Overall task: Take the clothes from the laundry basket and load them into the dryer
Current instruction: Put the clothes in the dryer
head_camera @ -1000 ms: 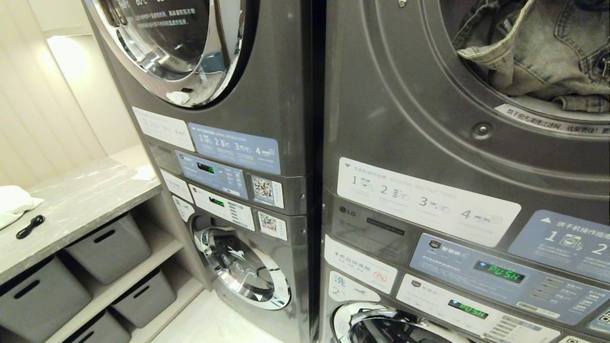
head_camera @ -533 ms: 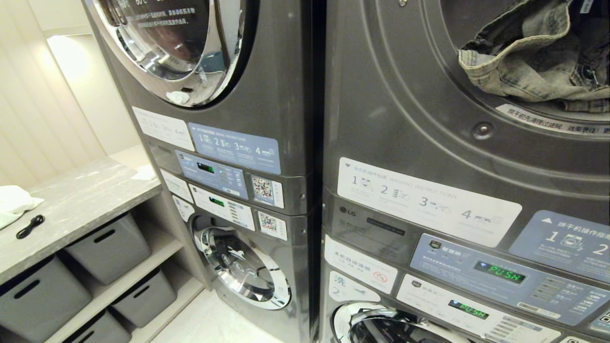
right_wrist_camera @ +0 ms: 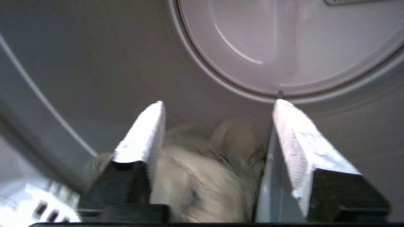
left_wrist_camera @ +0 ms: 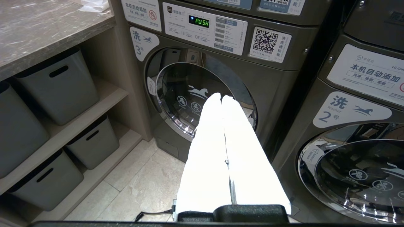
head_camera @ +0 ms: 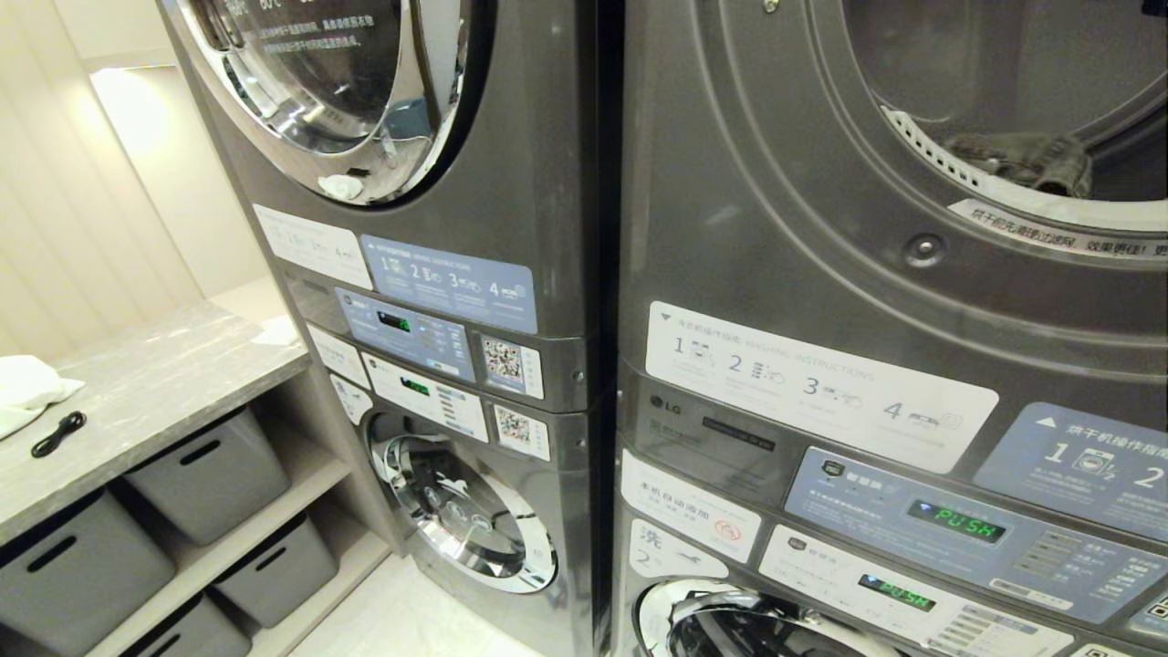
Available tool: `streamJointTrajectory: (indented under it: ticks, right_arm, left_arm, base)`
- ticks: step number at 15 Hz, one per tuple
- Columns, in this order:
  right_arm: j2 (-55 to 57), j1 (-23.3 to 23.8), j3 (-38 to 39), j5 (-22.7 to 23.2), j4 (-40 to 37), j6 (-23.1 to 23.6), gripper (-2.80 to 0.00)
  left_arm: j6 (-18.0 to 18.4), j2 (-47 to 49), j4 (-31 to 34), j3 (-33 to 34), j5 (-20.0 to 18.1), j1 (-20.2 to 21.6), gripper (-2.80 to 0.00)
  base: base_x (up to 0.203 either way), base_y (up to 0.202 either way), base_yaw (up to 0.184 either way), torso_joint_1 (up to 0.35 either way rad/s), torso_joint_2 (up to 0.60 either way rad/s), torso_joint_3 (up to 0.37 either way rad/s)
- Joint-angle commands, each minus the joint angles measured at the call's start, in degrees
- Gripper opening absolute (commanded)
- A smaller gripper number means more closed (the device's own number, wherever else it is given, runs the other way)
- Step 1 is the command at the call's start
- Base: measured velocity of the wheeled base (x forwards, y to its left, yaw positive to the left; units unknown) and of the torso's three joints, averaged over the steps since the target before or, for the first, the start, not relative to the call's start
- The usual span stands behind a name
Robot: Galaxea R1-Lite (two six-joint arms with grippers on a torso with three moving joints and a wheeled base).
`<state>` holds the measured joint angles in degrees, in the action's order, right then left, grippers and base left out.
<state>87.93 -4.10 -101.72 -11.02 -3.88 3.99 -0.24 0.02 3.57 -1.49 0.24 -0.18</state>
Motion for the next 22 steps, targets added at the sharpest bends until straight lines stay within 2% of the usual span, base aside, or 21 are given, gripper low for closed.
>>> streamJointTrajectory:
  ticks: [1,4,8,9,15,18,20,22]
  right_arm:
    - [-3.1,0.0,2.7,0.0,0.0,0.0,0.0]
    - [-10.2,-0.5,11.1,1.0,0.1,-0.5,0.0]
    - [-26.4,-1.0,34.0,7.9,1.2,-0.1,0.0]
    - [-30.7,-1.1,40.6,8.6,2.3,0.3,-2.8]
    - [-63.9,-1.2,77.4,10.8,5.6,5.9,-2.8]
    - [-71.9,-1.2,91.4,12.4,7.8,6.5,-2.8]
    - [-72.2,-1.2,98.4,16.7,11.1,6.5,-2.8]
    - [-72.2,-1.2,101.7,26.9,12.5,6.4,-2.8]
  left_arm:
    - [0.0,-0.2,0.0,0.0,0.0,0.0,-2.8]
    - [0.0,-0.2,0.0,0.0,0.0,0.0,-2.8]
    - [0.0,-0.2,0.0,0.0,0.0,0.0,-2.8]
    - [0.0,-0.2,0.0,0.0,0.0,0.0,-2.8]
    - [0.0,-0.2,0.0,0.0,0.0,0.0,-2.8]
    - [0.0,-0.2,-0.1,0.0,0.0,0.0,-2.8]
    - [0.0,-0.2,-0.1,0.0,0.0,0.0,-2.8]
    - [0.0,-0.2,-0.1,0.0,0.0,0.0,-2.8]
  base:
    - [0.0,0.0,0.0,0.0,0.0,0.0]
    - [0.0,0.0,0.0,0.0,0.0,0.0]
    - [0.0,0.0,0.0,0.0,0.0,0.0]
    - [0.0,0.0,0.0,0.0,0.0,0.0]
    - [0.0,0.0,0.0,0.0,0.0,0.0]
    - [0.0,0.0,0.0,0.0,0.0,0.0]
    - [0.0,0.0,0.0,0.0,0.0,0.0]
    - [0.0,0.0,0.0,0.0,0.0,0.0]
